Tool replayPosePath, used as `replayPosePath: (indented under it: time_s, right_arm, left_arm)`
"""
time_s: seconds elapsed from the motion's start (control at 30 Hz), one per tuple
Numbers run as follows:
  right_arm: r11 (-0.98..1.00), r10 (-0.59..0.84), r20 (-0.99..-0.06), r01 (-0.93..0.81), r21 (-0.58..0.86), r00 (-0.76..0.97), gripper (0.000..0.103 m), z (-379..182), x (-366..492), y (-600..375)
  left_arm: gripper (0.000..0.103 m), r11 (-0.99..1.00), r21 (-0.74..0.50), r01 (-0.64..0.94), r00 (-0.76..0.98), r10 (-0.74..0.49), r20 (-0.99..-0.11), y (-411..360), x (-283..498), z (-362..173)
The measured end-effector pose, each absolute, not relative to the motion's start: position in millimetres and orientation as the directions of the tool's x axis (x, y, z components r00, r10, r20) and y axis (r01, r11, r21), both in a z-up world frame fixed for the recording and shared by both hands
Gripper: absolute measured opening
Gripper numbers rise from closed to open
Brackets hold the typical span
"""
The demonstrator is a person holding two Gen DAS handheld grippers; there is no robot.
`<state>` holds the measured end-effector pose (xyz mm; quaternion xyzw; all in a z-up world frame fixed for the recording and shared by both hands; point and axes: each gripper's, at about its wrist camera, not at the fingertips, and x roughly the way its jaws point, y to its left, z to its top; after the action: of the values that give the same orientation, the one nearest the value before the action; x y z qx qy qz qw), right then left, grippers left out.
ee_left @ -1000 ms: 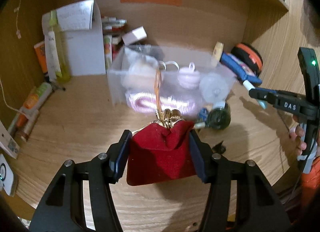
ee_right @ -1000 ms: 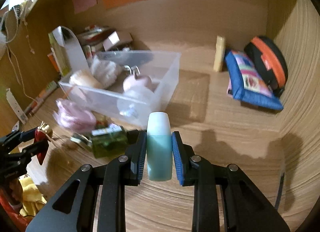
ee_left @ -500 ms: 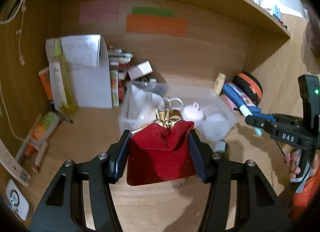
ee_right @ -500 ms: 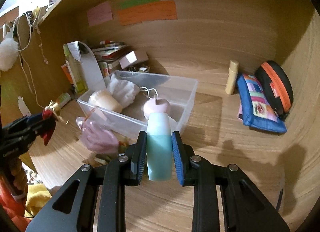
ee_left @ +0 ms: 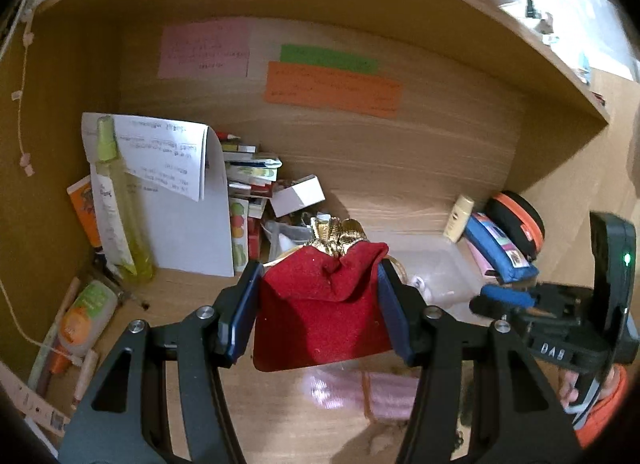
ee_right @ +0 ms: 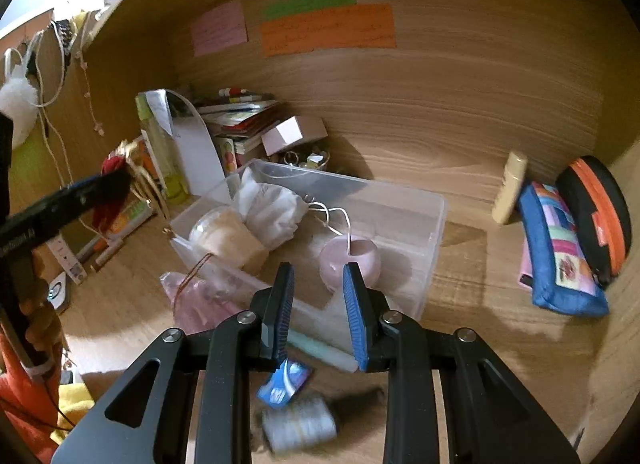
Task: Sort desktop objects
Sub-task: 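Carry the red pouch and mint tube into the clear box and release both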
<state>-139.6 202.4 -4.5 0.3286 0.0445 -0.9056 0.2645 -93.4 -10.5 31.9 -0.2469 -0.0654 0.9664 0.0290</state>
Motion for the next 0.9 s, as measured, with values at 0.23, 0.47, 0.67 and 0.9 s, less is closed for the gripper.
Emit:
replayPosePath:
  time_s: [0.23, 0.47, 0.67, 0.9]
  right_arm:
    - [-0.865, -0.417, -0.662, 0.496, 0.079, -0.622, 0.032, -17, -130, 213]
    - [-0.876, -0.384, -0.696, 0.478, 0.067, -0.607, 0.068, -34, -90, 236]
    - [-0.854, -0.383, -0.741, 0.517, 0.056, -0.552, 0.078, -60, -76, 224]
    - [-0.846, -0.408, -0.761, 0.522, 0.107, -0.505, 0.078, -75, -96, 210]
  left_arm:
    - [0.056, -0.986, -0.161, -0.047, -0.859, 0.122, -0.497, -8, -99, 21]
    - [0.056, -0.987, -0.152, -0.049, -0.854, 0.121, -0.505, -4, -95, 19]
    - [0.056, -0.987, -0.154, -0.049, -0.854, 0.121, -0.506, 2, -92, 21]
    - [0.056, -0.991, -0.126, -0.037, -0.851, 0.097, -0.515, 7, -100, 23]
